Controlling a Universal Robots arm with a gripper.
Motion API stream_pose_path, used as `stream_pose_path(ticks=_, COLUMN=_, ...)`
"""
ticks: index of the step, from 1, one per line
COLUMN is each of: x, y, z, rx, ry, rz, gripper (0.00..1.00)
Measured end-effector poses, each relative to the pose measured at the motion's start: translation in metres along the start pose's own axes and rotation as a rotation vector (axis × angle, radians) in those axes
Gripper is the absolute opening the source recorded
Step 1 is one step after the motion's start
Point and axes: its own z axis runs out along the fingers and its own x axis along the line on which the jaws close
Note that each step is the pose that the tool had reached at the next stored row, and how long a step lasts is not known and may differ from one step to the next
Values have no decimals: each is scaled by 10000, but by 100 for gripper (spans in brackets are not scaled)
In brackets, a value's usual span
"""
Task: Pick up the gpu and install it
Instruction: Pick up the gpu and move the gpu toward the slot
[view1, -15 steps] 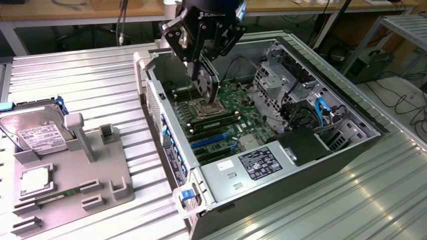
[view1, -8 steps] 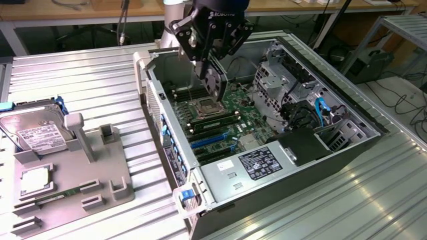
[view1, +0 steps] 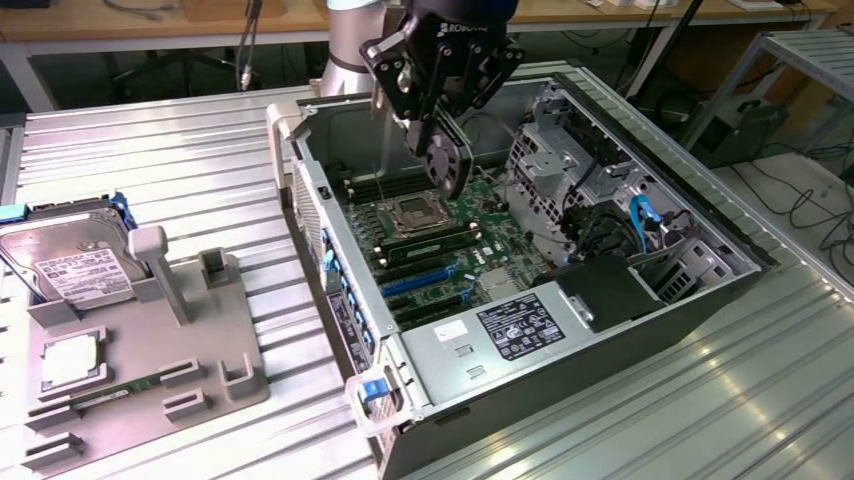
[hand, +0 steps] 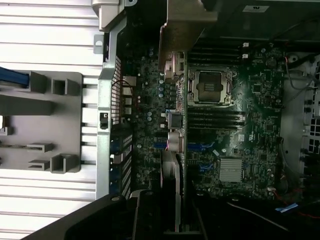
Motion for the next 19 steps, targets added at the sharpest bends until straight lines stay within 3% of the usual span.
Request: stream_pose_path(ticks=19, x=-542, y=-23, z=-4, rx=0, ry=0, rz=13, gripper=28)
